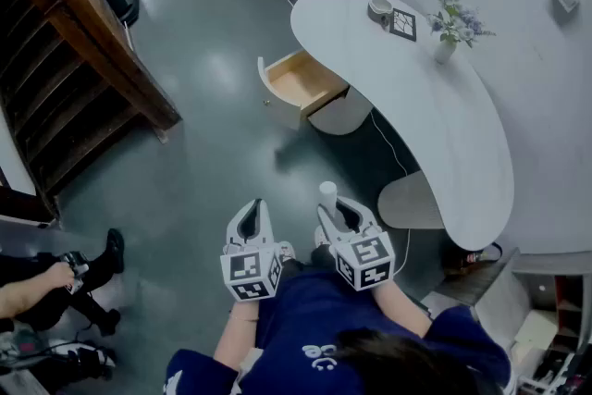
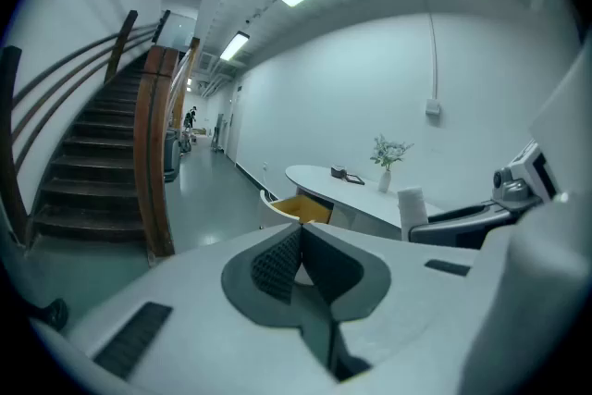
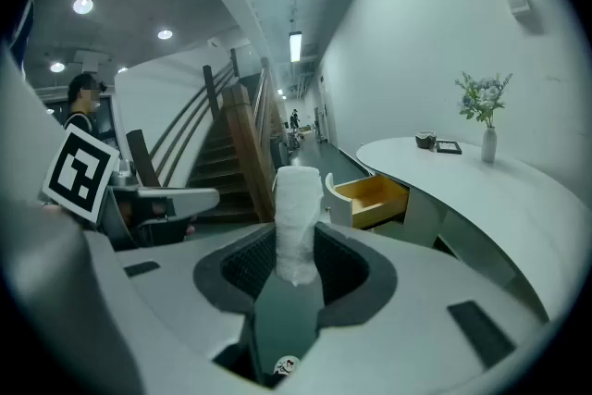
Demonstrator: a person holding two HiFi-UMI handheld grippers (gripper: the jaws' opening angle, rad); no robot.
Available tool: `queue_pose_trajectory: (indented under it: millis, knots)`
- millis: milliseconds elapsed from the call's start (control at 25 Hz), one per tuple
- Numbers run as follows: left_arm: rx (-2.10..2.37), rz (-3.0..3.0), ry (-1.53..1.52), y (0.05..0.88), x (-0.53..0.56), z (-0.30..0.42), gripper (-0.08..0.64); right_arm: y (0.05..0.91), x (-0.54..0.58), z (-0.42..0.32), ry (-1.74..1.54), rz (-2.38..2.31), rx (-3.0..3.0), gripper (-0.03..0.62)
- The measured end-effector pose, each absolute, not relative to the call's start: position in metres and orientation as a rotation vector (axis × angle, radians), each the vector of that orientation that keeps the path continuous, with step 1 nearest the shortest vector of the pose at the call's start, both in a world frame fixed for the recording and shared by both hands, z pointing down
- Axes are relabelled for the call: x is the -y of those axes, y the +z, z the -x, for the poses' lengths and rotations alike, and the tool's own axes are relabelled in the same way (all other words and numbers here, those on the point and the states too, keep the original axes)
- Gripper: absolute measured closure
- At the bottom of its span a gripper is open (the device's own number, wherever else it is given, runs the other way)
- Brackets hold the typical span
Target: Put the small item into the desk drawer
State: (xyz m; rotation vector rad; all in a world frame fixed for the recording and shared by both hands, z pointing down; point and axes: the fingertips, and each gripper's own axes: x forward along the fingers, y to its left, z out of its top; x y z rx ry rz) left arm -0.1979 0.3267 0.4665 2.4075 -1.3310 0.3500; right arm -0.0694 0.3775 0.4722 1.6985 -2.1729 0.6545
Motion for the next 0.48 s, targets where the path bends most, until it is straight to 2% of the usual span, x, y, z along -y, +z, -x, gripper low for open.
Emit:
queue_pose_trajectory:
  millis: [480]
  knots:
    - [1.29, -2.449, 0.336, 0.456, -0.345, 0.196, 0.557, 0.458, -0.38, 0.067, 0.635, -1.767, 2.17, 0.453]
